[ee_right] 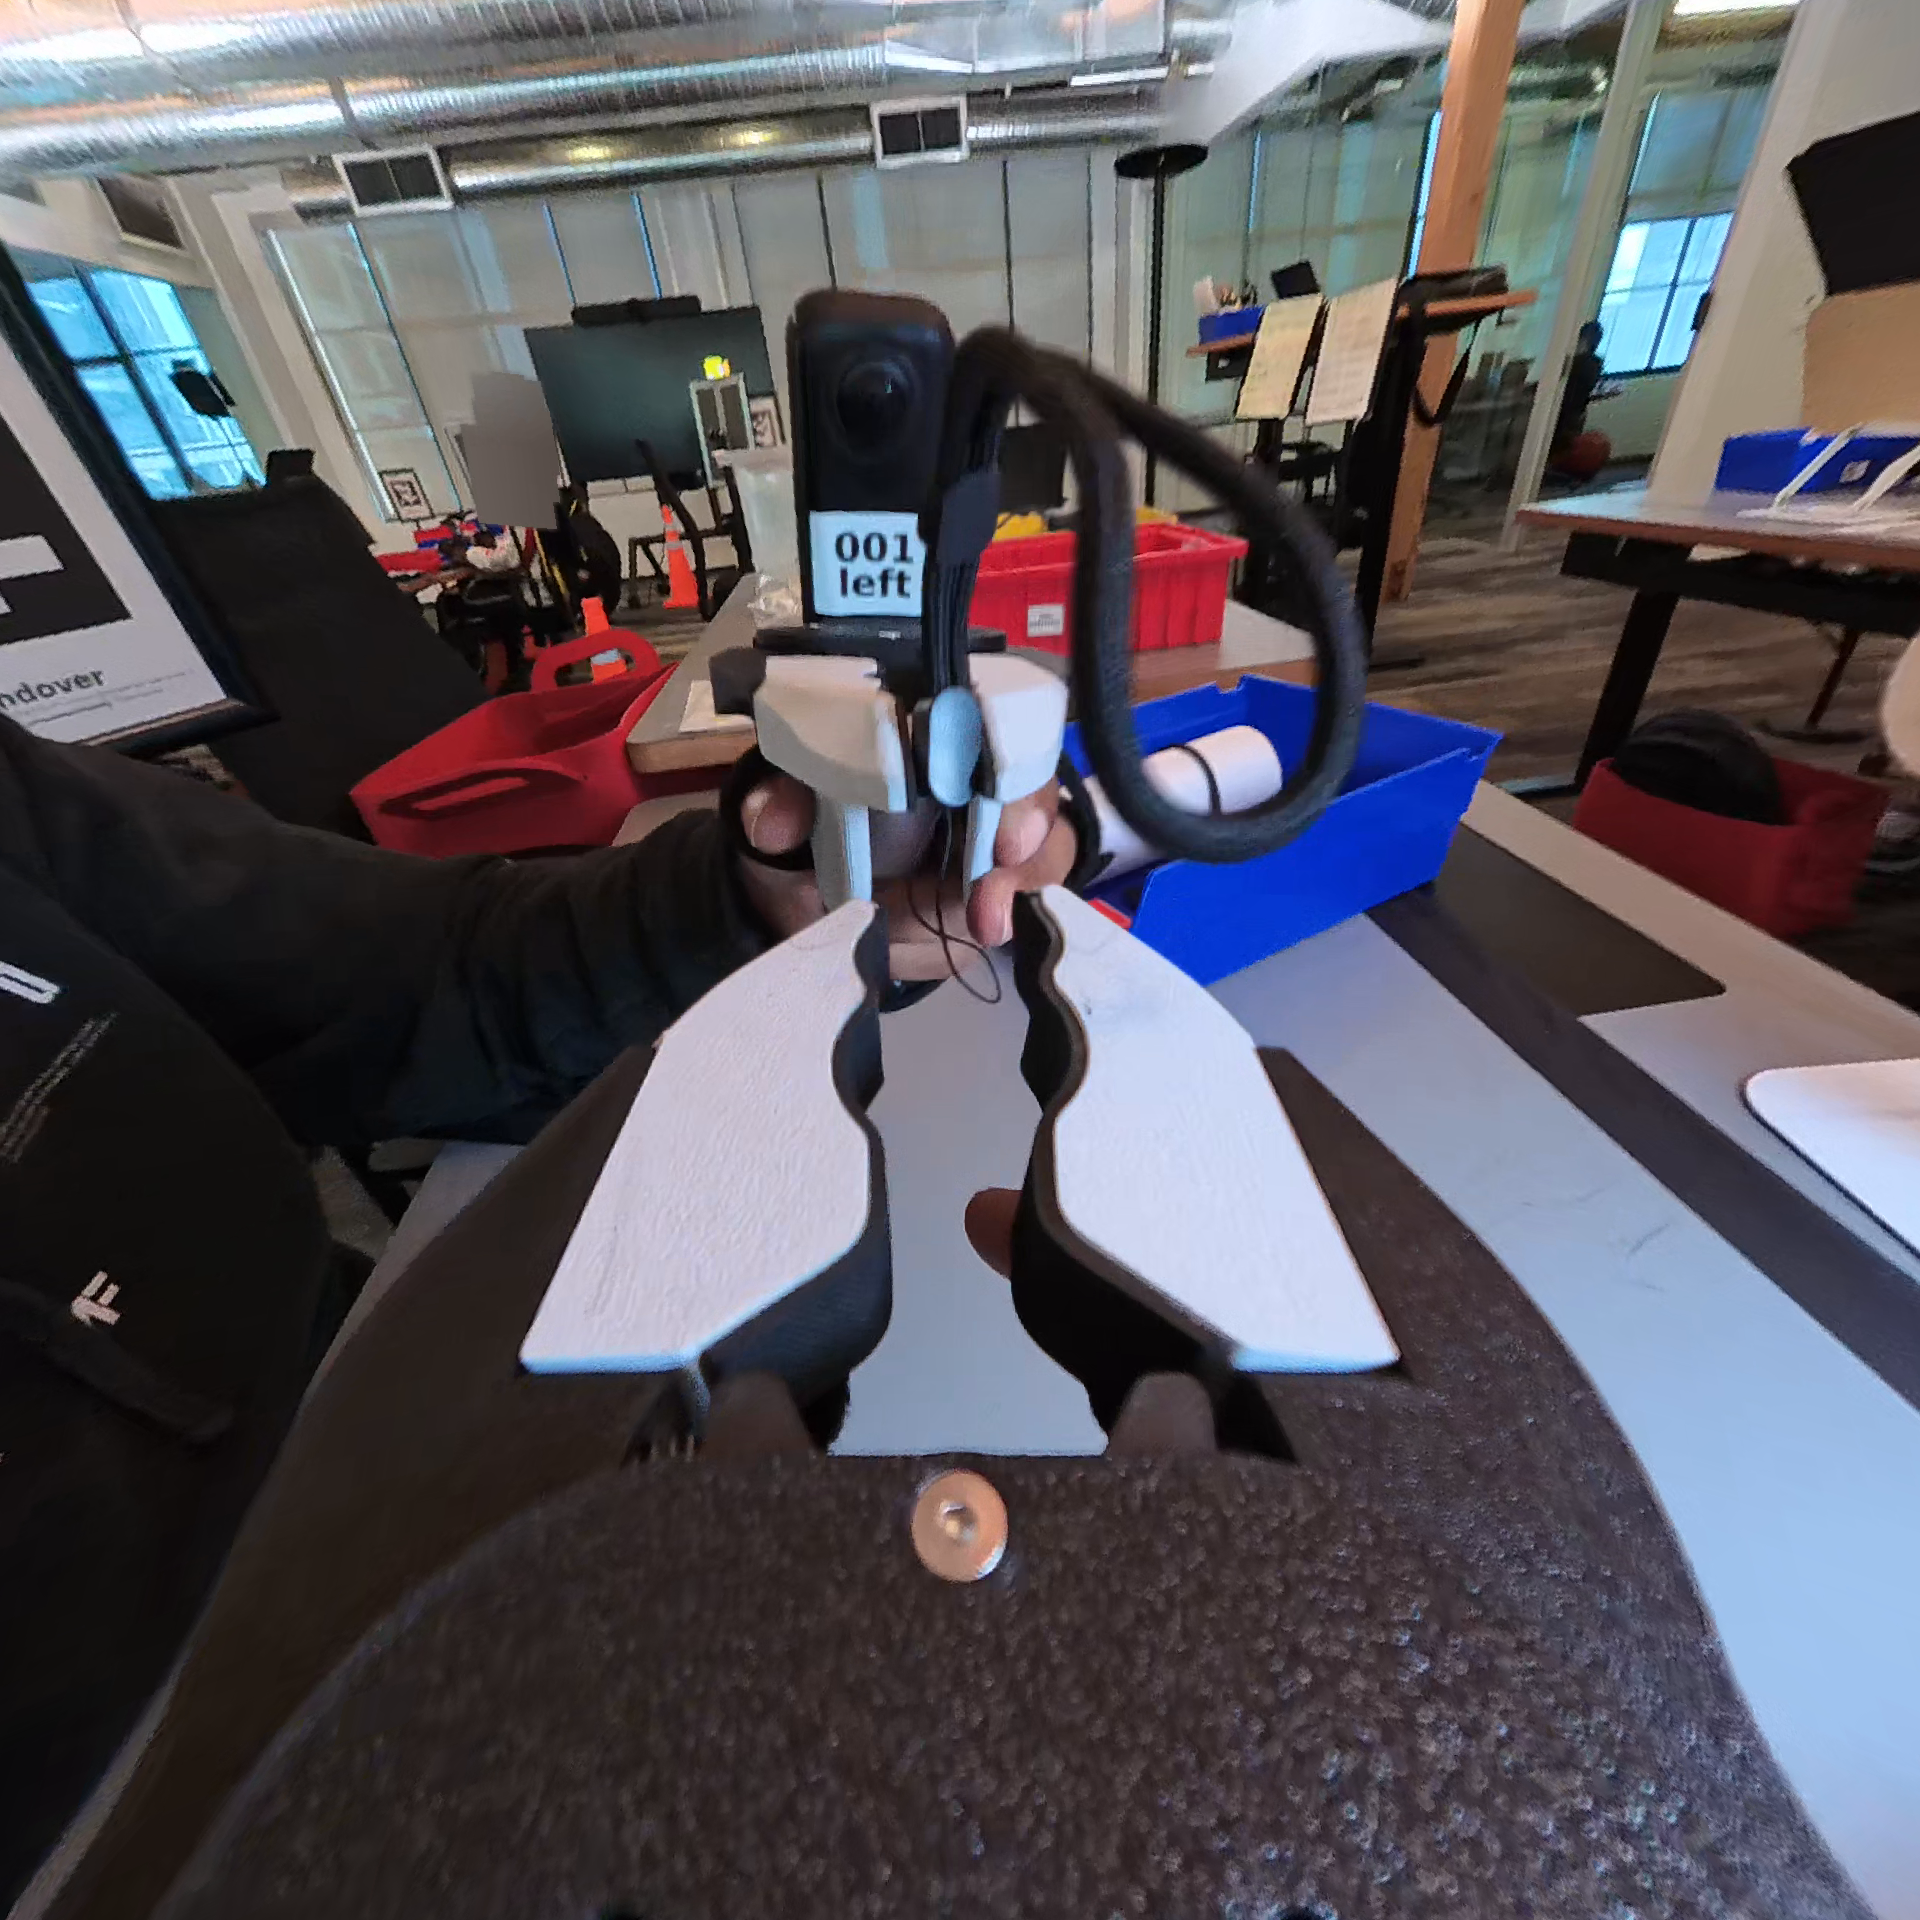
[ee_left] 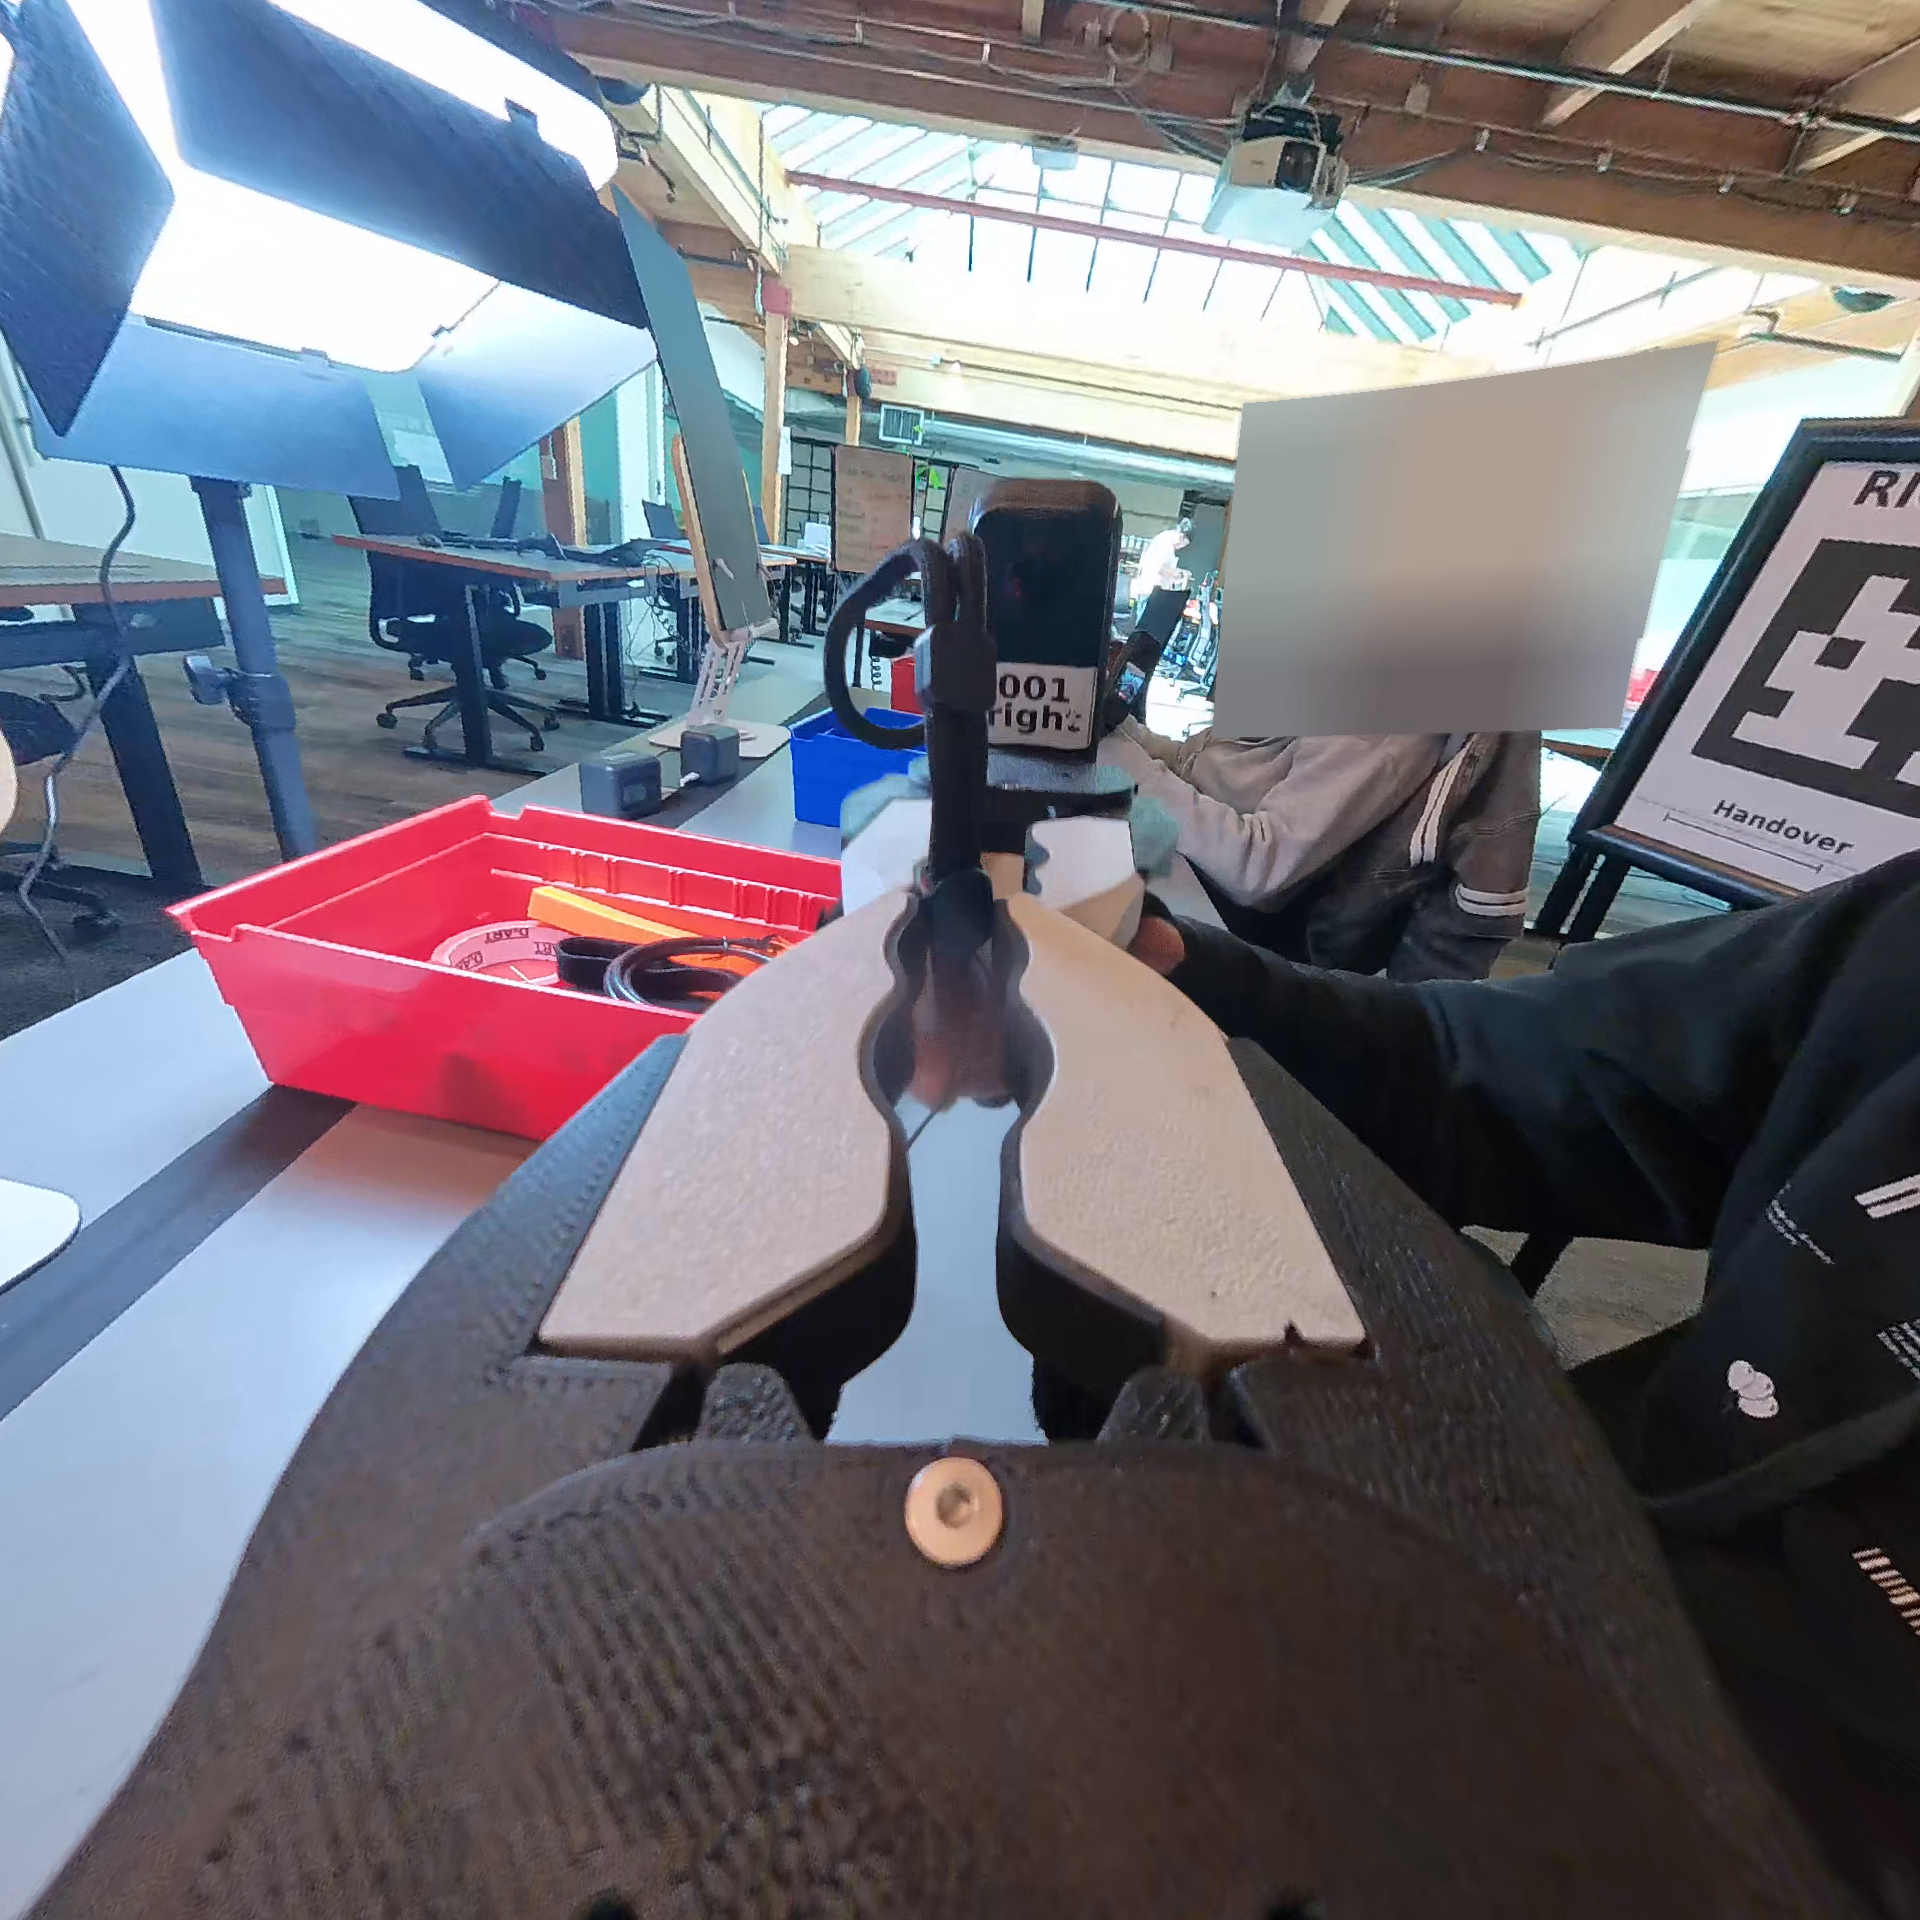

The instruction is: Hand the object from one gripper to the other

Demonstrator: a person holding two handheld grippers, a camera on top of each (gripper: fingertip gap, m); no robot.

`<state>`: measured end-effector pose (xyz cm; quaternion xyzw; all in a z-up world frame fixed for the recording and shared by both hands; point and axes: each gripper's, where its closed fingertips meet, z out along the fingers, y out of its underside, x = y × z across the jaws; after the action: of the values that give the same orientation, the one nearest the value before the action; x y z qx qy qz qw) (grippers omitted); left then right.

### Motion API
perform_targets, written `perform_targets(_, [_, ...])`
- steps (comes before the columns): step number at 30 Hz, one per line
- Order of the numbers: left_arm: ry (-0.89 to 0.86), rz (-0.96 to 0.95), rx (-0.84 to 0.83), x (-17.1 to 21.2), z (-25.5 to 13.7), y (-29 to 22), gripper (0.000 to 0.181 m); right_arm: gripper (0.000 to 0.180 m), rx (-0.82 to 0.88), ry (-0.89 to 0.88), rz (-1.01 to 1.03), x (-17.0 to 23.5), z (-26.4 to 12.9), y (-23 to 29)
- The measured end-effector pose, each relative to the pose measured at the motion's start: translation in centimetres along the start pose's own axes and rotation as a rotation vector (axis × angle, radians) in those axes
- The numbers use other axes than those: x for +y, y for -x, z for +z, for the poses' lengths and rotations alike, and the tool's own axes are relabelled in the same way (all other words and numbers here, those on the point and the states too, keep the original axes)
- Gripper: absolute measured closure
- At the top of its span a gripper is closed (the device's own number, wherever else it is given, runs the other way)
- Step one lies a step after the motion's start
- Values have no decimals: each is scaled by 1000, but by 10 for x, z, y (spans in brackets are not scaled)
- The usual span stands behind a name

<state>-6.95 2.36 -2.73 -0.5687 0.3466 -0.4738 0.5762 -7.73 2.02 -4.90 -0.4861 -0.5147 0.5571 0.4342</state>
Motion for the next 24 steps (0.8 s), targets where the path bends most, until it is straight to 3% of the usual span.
perform_targets(3, [9, 17, -9, 2, 2, 0, 169, 157, -10, 23, -7, 8, 9, 4])
perform_targets(7, [9, 22, -14, 2, 2, 1, 169, 179, 19, 9, -23, 6, 11, 3])
perform_targets(24, [108, 7, -97, 25, -11, 33, 166, 179, 281, 134, -181, -4, -25, -33])
